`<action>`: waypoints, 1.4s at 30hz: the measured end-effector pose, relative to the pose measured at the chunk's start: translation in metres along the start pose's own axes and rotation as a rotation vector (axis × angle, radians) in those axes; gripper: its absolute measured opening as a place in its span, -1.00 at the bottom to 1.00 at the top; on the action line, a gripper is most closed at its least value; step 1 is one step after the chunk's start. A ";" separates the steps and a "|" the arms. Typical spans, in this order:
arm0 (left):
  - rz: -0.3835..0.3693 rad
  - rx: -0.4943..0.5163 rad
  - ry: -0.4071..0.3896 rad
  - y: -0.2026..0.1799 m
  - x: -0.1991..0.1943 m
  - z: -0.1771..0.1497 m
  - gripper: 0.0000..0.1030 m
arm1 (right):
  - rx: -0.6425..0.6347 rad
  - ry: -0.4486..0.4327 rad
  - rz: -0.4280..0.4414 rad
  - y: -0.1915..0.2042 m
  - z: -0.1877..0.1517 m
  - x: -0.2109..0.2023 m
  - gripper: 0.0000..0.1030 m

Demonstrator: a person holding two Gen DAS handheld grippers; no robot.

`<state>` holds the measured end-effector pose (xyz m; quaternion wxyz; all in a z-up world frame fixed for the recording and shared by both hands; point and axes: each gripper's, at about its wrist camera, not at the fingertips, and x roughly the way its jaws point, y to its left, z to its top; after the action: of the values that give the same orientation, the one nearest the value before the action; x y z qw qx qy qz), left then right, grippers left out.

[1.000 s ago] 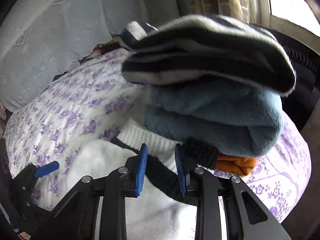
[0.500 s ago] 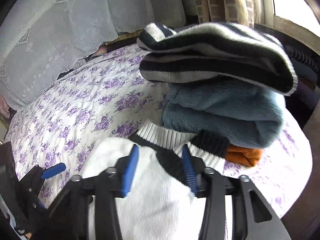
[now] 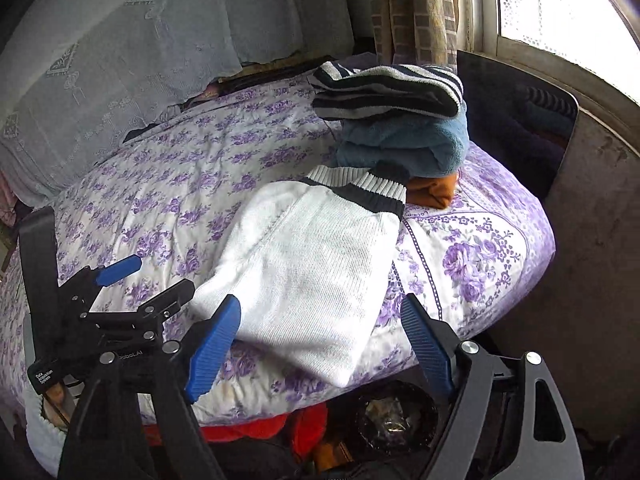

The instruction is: Fold small clothes

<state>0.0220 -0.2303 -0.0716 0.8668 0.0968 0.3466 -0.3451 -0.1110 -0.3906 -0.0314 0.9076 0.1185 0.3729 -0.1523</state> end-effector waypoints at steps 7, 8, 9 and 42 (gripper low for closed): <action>0.091 0.069 -0.040 -0.021 -0.048 -0.014 0.91 | 0.098 -0.221 -0.107 0.025 -0.035 -0.058 0.93; 0.100 0.072 -0.046 -0.023 -0.053 -0.016 0.91 | 0.102 -0.231 -0.081 0.026 -0.038 -0.063 0.93; 0.105 0.072 -0.049 -0.023 -0.057 -0.018 0.91 | 0.096 -0.222 -0.046 0.026 -0.037 -0.065 0.93; 0.189 0.125 0.004 -0.054 -0.067 -0.033 0.91 | 0.248 0.129 0.139 -0.007 -0.060 0.004 0.93</action>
<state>-0.0662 -0.2217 -0.0474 0.8870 0.1836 0.3156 -0.2826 -0.1493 -0.3783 -0.0767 0.8685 0.2645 0.3998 -0.1261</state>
